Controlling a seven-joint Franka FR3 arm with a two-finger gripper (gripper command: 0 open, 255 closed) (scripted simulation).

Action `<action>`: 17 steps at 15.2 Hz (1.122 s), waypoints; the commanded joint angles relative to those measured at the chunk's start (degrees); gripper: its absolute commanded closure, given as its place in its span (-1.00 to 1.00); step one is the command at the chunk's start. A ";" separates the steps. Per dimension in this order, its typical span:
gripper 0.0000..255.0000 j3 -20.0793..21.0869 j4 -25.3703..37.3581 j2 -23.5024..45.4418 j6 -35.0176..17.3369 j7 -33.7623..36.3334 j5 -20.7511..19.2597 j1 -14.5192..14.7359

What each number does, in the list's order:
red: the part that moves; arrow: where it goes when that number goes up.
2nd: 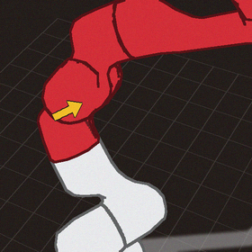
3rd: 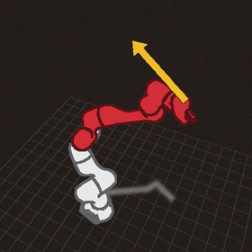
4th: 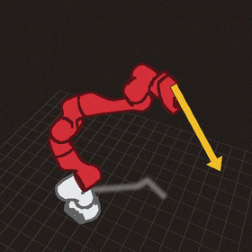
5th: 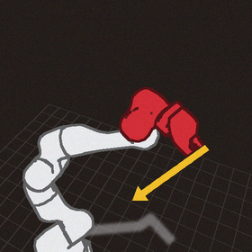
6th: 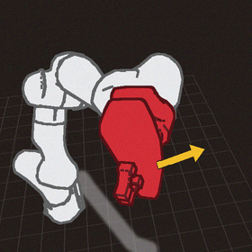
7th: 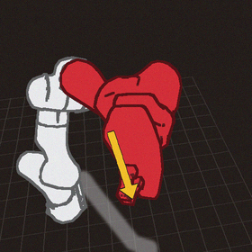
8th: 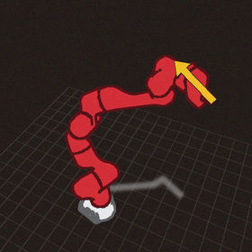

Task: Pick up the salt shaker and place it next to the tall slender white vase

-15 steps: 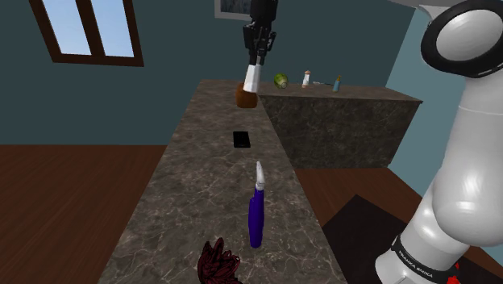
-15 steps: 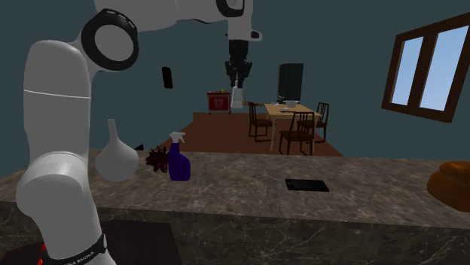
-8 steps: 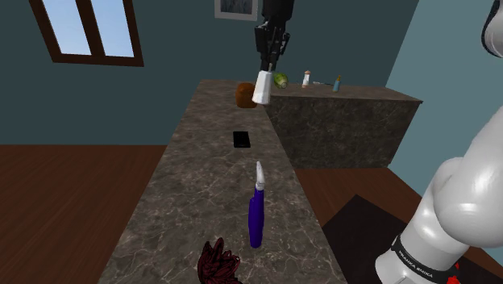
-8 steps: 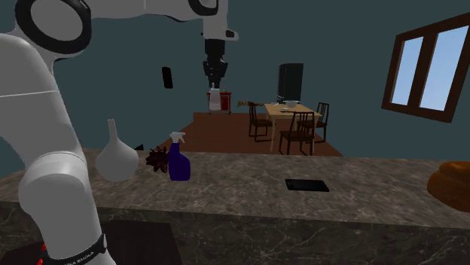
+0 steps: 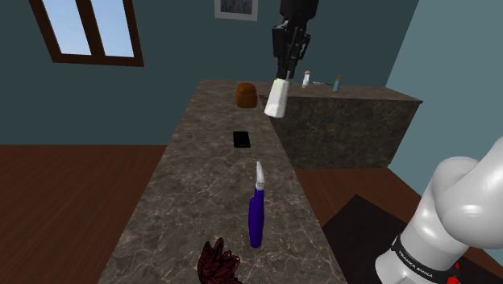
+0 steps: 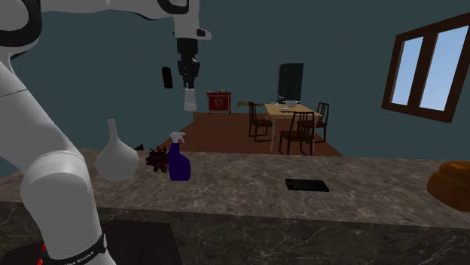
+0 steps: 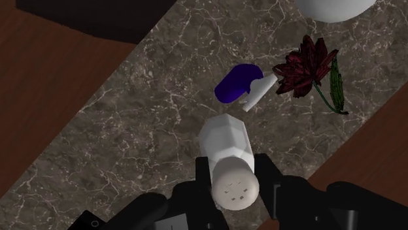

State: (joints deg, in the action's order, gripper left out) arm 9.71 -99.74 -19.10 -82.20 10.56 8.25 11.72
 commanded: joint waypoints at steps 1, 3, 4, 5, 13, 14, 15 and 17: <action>1.00 0.99 -2.87 -3.36 0.24 1.69 0.87 0.73; 1.00 2.03 -5.33 -6.41 0.56 3.39 1.81 1.48; 1.00 2.58 -6.45 -7.89 0.76 4.27 2.32 1.86; 1.00 3.14 -7.50 -9.32 0.99 5.17 2.84 2.25; 1.00 8.19 -13.37 -19.37 3.56 13.10 7.78 5.55; 1.00 8.90 -13.80 -20.44 3.93 14.19 8.48 5.98; 1.00 9.63 -14.17 -21.46 4.32 15.29 9.20 6.38; 1.00 11.14 -14.71 -23.37 5.09 17.56 10.70 7.18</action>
State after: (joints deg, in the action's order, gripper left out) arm 19.82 -114.78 -41.70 -77.81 26.52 18.06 18.48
